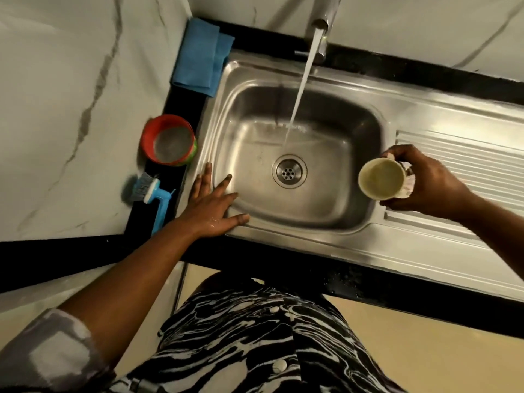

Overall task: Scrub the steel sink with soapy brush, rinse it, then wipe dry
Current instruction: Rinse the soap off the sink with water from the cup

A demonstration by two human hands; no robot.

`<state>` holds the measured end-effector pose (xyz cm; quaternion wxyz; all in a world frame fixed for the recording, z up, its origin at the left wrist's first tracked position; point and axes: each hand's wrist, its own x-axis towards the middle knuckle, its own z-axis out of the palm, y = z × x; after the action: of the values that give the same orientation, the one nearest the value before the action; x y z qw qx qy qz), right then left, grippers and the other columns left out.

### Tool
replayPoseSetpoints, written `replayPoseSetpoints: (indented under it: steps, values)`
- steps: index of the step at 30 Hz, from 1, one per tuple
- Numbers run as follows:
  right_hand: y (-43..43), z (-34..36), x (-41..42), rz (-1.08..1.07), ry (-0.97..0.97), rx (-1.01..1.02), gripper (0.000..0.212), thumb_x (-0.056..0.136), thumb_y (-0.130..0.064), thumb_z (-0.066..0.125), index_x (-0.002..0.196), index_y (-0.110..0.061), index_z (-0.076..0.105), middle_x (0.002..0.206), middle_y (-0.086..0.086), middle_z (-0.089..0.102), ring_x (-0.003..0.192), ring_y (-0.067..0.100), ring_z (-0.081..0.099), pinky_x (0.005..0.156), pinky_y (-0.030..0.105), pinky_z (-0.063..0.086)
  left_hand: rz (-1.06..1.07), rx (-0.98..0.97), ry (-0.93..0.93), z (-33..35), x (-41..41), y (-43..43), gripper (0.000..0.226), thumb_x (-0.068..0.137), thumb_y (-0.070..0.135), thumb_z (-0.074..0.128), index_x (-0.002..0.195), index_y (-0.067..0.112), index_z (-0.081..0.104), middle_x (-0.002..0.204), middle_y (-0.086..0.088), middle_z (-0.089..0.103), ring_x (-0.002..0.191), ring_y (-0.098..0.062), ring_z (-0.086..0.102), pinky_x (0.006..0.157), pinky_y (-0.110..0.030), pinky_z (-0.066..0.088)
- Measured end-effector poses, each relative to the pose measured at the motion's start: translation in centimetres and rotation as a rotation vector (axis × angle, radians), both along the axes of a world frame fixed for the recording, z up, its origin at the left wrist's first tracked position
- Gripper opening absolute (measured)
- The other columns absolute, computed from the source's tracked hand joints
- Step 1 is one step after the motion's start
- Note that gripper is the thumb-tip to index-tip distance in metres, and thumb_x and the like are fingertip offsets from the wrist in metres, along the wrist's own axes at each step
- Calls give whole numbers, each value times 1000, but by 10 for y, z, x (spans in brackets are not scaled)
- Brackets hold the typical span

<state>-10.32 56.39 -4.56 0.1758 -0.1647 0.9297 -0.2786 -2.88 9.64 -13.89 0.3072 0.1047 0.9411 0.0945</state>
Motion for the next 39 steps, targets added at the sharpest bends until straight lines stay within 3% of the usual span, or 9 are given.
replayPoseSetpoints:
  steps: [3, 6, 8, 14, 21, 23, 27, 33, 39]
  values:
    - [18, 0, 5, 124, 49, 90, 102, 47, -16, 104, 133, -10, 49, 122, 9, 66, 98, 29, 66, 80, 33, 47, -12, -13, 22, -2, 1, -1, 95, 88, 92, 36, 160, 32, 42, 178, 4, -7, 144, -28, -53, 126, -55, -18]
    - [24, -4, 2, 225, 105, 120, 102, 46, -13, 103, 133, 0, 52, 121, 15, 65, 98, 7, 52, 81, 24, 39, -29, -10, 52, -5, 2, -2, 96, 88, 92, 35, 161, 31, 41, 178, 4, -7, 146, -30, -50, 127, -58, -15]
    - [24, -8, 0, 280, 142, 140, 100, 48, -12, 101, 133, 5, 53, 120, 19, 64, 99, 7, 50, 82, 18, 36, -35, -11, 78, -6, 3, -3, 96, 88, 91, 35, 162, 30, 40, 178, 4, -6, 148, -31, -48, 127, -59, -14]
    - [7, -17, -22, 458, 50, 262, 104, 50, -22, 102, 138, -3, 50, 130, 17, 60, 116, 40, 60, 92, 54, 51, -61, -43, 58, -6, 1, -4, 99, 88, 92, 31, 166, 30, 32, 177, 5, -13, 148, -33, -48, 127, -59, -15]
    - [-66, -31, -22, 837, 93, 420, 104, 51, -37, 98, 140, -19, 47, 135, 9, 62, 126, 33, 58, 89, 49, 49, -81, -30, 26, -1, -1, -3, 104, 89, 93, 27, 168, 26, 25, 177, 4, -16, 147, -33, -49, 125, -59, -18]
    - [-95, -40, -16, 910, 136, 393, 90, 65, -40, 88, 141, -20, 45, 138, 6, 61, 129, 32, 57, 92, 50, 49, -79, -34, 17, 0, -2, -3, 105, 90, 92, 27, 169, 24, 22, 177, 4, -18, 146, -33, -50, 125, -58, -19]
    - [-147, -55, -7, 875, 155, 339, 62, 93, -54, 33, 142, -18, 44, 139, 8, 59, 131, 31, 54, 93, 51, 49, -83, -43, -12, 4, -3, -1, 106, 91, 90, 30, 170, 20, 16, 176, 3, -21, 145, -33, -52, 125, -60, -19]
    - [-155, -59, -19, 615, 42, 262, 86, 70, -38, 83, 143, -17, 42, 141, 11, 56, 133, 32, 52, 100, 50, 45, -81, -19, -12, 4, -2, -2, 110, 89, 93, 24, 170, 19, 15, 176, 2, -21, 145, -32, -52, 125, -59, -20]
    - [-119, -45, -32, 514, 22, 391, 99, 60, -38, 93, 142, -19, 40, 136, 13, 59, 128, 36, 56, 99, 55, 46, -80, -16, 14, 2, -2, -3, 110, 87, 95, 20, 168, 20, 26, 177, 1, -18, 147, -34, -49, 127, -62, -13]
